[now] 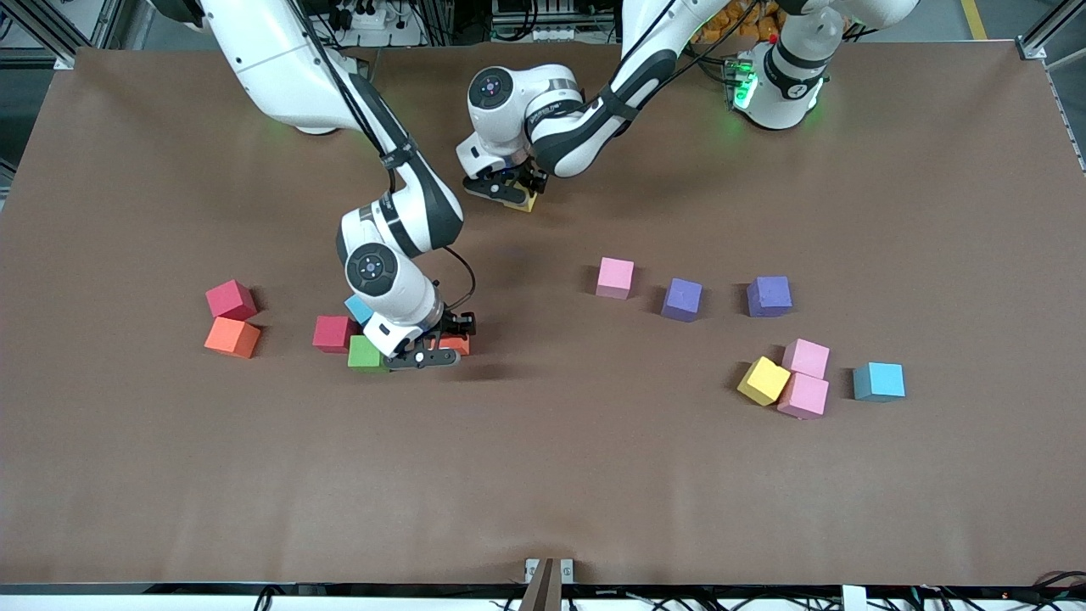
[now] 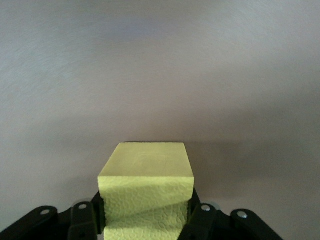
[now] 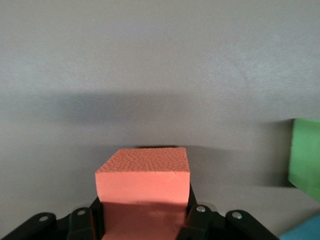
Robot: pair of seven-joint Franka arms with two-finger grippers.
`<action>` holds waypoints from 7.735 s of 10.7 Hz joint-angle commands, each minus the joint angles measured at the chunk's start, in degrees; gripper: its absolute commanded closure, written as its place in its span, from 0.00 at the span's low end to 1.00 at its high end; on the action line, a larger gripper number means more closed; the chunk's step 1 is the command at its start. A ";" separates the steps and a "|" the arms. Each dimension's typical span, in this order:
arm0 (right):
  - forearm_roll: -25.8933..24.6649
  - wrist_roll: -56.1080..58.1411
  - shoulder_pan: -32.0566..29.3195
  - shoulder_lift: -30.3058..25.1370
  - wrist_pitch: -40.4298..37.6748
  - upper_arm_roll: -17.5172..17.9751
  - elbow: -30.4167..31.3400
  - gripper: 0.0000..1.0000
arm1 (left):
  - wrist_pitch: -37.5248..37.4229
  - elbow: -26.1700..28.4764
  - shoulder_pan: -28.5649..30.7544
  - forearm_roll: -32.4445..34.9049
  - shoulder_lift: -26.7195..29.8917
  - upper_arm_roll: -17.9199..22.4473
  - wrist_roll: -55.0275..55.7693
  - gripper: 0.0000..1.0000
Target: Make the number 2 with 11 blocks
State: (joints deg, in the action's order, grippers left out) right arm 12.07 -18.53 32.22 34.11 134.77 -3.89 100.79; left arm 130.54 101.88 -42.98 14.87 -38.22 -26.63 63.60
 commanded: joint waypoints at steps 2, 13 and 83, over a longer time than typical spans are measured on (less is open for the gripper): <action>0.06 3.31 -2.68 -5.53 -10.03 0.02 -1.66 0.61 | -2.13 0.42 -0.79 0.78 2.18 -0.08 15.64 0.79; 0.14 5.61 -4.62 -10.82 -17.79 0.02 -1.57 0.60 | 1.20 8.77 1.23 6.75 2.80 -3.51 21.30 0.77; 0.23 49.29 31.50 -17.32 26.86 5.21 41.41 0.03 | -2.47 20.90 32.61 1.05 25.46 -11.50 -21.33 0.84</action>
State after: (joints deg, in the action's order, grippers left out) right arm 12.06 31.78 62.33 14.12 158.57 1.67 142.26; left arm 129.64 120.85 -11.11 17.89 -16.87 -37.20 42.91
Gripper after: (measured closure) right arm 0.414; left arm 0.392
